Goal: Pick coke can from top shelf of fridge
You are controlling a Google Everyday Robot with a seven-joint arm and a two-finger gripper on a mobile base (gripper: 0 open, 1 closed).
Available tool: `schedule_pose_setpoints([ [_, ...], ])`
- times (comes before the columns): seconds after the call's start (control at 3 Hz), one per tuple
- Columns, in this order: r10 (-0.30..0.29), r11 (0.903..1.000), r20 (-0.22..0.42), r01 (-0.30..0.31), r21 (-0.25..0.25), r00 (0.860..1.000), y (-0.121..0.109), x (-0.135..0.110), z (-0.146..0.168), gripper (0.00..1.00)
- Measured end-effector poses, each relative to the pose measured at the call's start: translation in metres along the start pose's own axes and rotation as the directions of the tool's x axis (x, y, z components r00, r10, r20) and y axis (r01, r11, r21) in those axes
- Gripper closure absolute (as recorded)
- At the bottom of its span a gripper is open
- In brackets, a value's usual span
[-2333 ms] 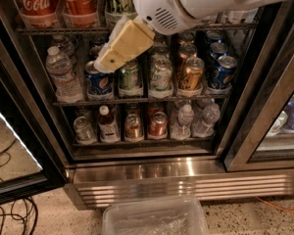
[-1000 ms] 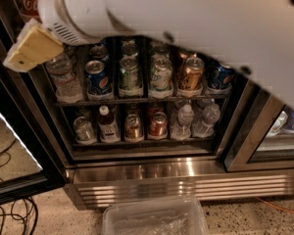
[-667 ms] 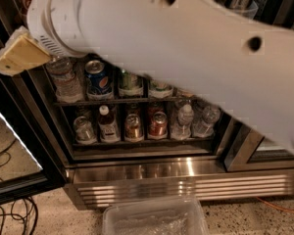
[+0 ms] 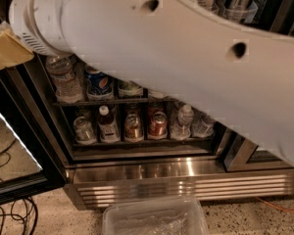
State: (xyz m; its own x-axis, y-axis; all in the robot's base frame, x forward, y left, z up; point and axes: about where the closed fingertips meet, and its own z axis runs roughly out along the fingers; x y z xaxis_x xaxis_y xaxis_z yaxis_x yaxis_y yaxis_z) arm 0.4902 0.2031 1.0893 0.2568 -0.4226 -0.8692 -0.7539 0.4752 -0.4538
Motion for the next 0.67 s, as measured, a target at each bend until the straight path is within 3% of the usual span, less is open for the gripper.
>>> schedule_pose_setpoints([
  [0.33,-0.001,0.9999,0.05,0.002,-0.011,0.999,0.02,-0.006,0.02,0.0],
  [0.67,-0.003,0.9971,0.055,-0.001,0.076,0.998,0.014,0.005,0.0,0.0],
])
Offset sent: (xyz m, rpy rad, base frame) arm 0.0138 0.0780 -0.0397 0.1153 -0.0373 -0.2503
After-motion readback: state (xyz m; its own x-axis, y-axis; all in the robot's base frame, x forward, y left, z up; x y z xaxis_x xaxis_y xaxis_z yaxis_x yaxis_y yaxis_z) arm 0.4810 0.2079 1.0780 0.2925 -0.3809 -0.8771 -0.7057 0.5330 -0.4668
